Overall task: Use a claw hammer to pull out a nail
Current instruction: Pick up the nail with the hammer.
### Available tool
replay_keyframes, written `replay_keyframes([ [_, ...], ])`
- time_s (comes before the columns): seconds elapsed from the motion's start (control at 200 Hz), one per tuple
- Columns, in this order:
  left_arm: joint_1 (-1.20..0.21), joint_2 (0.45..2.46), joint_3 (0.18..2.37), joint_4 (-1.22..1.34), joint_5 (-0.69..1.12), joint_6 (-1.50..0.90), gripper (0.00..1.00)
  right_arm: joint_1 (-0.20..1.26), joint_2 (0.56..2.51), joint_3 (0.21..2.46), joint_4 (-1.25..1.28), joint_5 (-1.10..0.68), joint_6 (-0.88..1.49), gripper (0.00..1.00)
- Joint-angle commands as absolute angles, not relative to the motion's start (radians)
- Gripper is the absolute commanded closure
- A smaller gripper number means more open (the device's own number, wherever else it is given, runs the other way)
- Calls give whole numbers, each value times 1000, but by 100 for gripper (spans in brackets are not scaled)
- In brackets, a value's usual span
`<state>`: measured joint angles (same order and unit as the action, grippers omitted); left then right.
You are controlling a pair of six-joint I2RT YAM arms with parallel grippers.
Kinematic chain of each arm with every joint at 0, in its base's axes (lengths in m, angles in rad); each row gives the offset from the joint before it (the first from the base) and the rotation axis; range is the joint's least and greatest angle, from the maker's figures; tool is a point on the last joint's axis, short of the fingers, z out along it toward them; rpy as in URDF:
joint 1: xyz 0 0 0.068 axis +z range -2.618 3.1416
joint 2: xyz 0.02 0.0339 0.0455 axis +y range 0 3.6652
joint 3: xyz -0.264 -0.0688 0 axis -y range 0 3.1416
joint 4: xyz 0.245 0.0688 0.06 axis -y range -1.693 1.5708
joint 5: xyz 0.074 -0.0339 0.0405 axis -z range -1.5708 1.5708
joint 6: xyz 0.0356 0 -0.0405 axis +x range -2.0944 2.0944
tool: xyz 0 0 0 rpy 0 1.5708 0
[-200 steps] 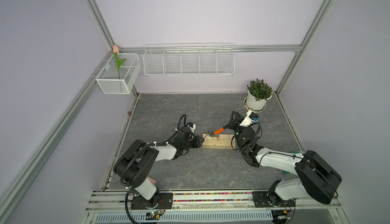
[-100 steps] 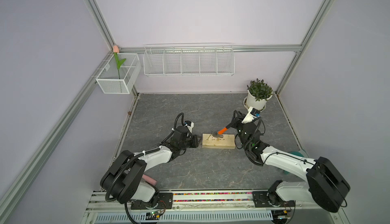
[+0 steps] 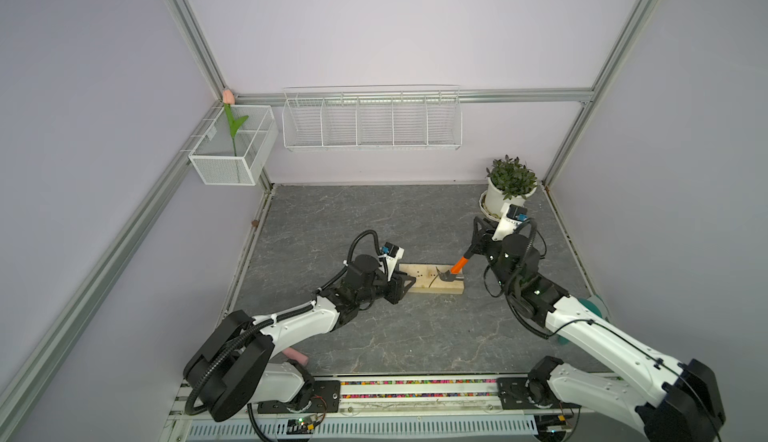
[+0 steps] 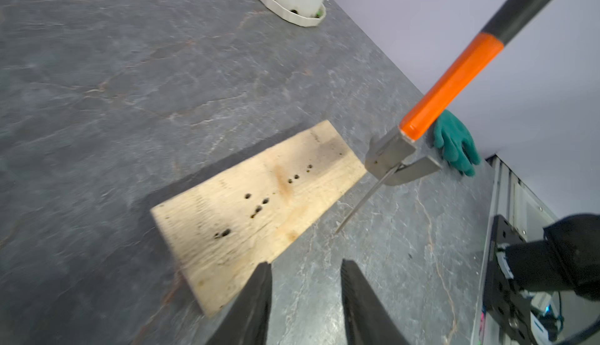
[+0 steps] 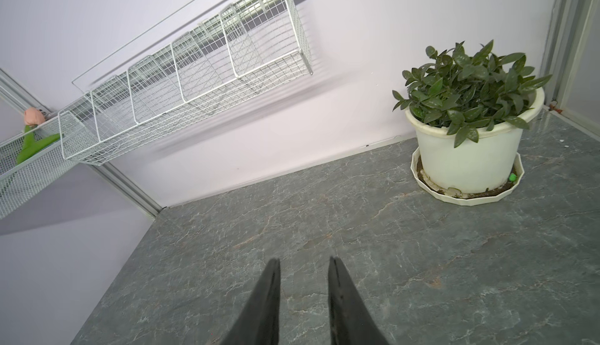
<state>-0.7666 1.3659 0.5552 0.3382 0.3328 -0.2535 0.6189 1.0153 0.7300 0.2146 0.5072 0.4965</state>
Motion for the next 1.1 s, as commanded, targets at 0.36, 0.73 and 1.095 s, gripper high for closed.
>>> replay_keyframes([
  [0.36, -905, 1524, 674, 443, 452, -56, 59, 589, 900, 789, 89, 391, 501, 93],
  [0.73, -917, 1582, 708, 446, 528, -20, 62, 581, 879, 769, 104, 365, 514, 93],
  [1.095, -919, 1599, 727, 431, 522, -16, 97, 574, 884, 752, 114, 352, 513, 93],
])
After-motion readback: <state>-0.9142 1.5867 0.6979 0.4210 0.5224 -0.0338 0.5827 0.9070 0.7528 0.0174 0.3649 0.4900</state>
